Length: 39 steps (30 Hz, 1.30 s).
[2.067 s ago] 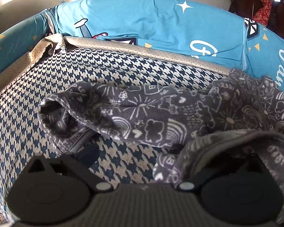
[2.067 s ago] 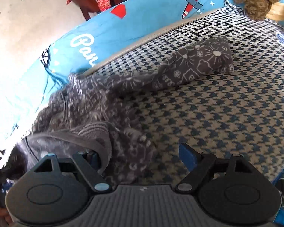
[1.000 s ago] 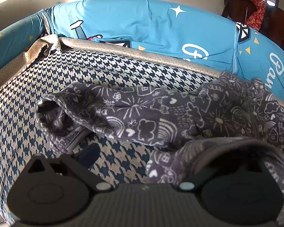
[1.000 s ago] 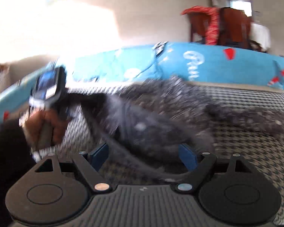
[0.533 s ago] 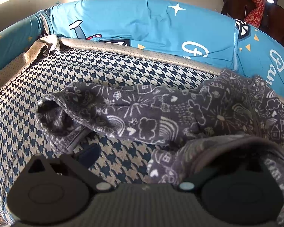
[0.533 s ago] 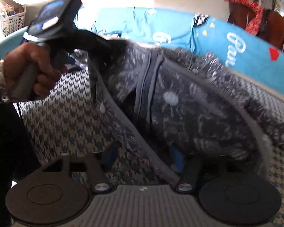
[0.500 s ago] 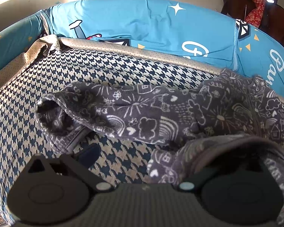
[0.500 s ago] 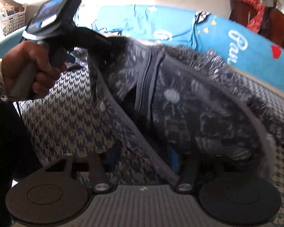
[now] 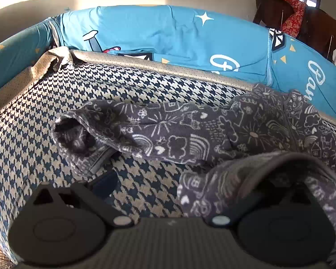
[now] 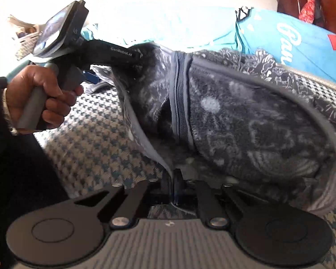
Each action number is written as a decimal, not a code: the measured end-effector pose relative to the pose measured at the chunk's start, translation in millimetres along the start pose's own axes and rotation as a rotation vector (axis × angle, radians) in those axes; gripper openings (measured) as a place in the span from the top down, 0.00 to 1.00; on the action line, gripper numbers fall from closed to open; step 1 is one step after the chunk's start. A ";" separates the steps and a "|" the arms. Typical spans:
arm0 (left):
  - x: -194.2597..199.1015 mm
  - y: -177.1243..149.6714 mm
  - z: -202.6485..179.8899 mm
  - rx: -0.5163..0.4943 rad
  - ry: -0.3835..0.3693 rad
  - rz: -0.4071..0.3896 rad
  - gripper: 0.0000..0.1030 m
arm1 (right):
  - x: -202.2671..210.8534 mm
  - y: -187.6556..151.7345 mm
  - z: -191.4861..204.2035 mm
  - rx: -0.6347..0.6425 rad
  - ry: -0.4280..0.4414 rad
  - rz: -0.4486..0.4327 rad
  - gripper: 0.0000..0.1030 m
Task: Fold clothes
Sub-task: 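Grasp the grey garment's zipper edge with the right tool near the left tool, then lift the zipper edge with the right tool and flip it over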
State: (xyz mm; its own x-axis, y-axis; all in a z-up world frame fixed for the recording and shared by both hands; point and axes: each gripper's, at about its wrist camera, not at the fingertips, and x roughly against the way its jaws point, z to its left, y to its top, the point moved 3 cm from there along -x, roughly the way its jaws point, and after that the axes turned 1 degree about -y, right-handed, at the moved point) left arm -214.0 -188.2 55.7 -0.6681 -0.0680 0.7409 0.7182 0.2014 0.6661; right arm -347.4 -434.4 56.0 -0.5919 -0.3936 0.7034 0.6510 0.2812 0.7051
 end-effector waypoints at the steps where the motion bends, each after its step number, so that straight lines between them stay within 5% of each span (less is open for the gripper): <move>1: 6.5 -2.8 2.8 0.001 -0.002 -0.011 0.00 | 5.8 -1.9 -1.4 -0.010 0.015 -0.006 0.94; 11: 54.9 -48.6 28.4 0.055 0.005 -0.024 0.00 | 49.5 -28.0 20.5 0.116 0.147 0.017 0.94; 20: 75.5 -68.4 37.3 0.063 0.031 -0.021 0.00 | 45.5 -43.7 11.1 0.117 0.065 0.082 0.94; 27: 78.2 -68.2 29.4 0.038 0.023 -0.026 0.00 | 54.6 -36.4 19.3 0.121 0.064 -0.004 0.82; 35: 79.2 -67.0 26.3 0.033 0.023 -0.015 0.00 | 28.9 -20.2 58.2 0.158 0.121 -0.050 0.82; 39: 79.1 -67.1 26.9 0.032 0.025 -0.011 0.00 | 16.1 -8.7 78.4 0.175 0.157 -0.082 0.68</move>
State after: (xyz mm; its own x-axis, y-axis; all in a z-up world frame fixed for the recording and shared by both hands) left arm -320.3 -180.8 67.3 -0.6705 -0.0948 0.7358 0.7041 0.2314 0.6714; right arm -399.9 -374.6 68.2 -0.5494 -0.5486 0.6302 0.5037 0.3844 0.7737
